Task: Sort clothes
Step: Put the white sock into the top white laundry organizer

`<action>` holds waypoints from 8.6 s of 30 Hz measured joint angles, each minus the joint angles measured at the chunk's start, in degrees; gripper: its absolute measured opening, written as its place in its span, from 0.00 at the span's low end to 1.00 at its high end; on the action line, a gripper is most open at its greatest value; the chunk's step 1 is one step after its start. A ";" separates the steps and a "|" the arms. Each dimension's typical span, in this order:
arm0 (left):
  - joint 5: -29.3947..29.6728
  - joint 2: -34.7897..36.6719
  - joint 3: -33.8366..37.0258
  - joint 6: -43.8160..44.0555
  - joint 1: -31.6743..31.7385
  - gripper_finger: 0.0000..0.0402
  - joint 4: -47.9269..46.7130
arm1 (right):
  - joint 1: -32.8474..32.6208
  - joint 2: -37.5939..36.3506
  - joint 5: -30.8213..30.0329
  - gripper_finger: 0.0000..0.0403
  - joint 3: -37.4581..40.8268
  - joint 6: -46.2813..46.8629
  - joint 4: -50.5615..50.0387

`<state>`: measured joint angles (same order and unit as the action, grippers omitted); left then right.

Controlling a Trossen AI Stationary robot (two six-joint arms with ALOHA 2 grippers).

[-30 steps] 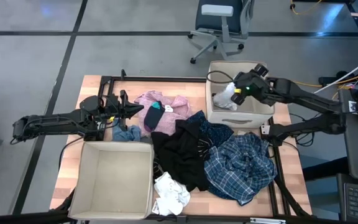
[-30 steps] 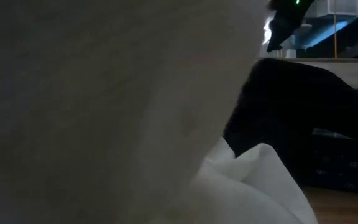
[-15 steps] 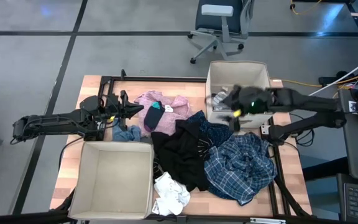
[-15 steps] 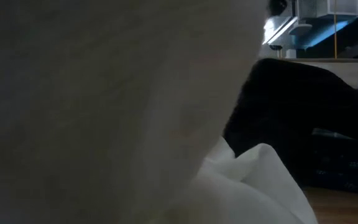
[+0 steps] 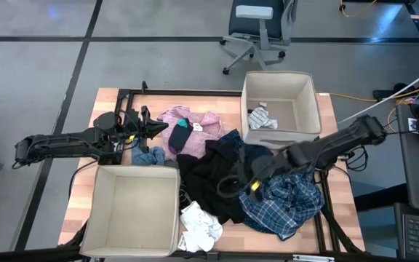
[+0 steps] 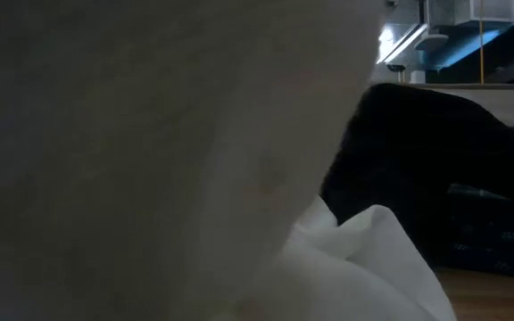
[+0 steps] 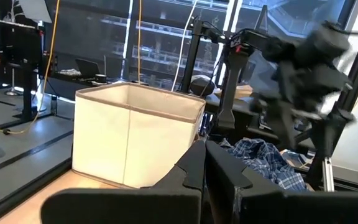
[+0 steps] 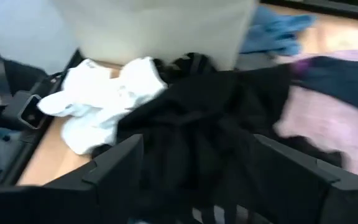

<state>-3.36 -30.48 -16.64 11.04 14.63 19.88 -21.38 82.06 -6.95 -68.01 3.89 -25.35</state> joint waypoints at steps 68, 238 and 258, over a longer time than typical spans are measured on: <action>-3.06 0.00 0.04 4.10 -0.02 0.00 -4.64 | -9.62 29.64 -25.56 0.05 -27.69 3.97 -8.17; -8.26 0.00 0.02 2.72 -0.02 0.00 -6.49 | -5.00 26.70 -31.25 0.09 -34.20 23.86 -34.58; -8.46 0.00 0.02 2.04 -0.04 0.00 -7.39 | -5.87 27.55 -13.60 0.67 -35.46 8.66 -15.72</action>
<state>-11.81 -30.48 -16.62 13.08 14.59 12.49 -27.25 109.61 -20.55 -103.46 12.55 -41.07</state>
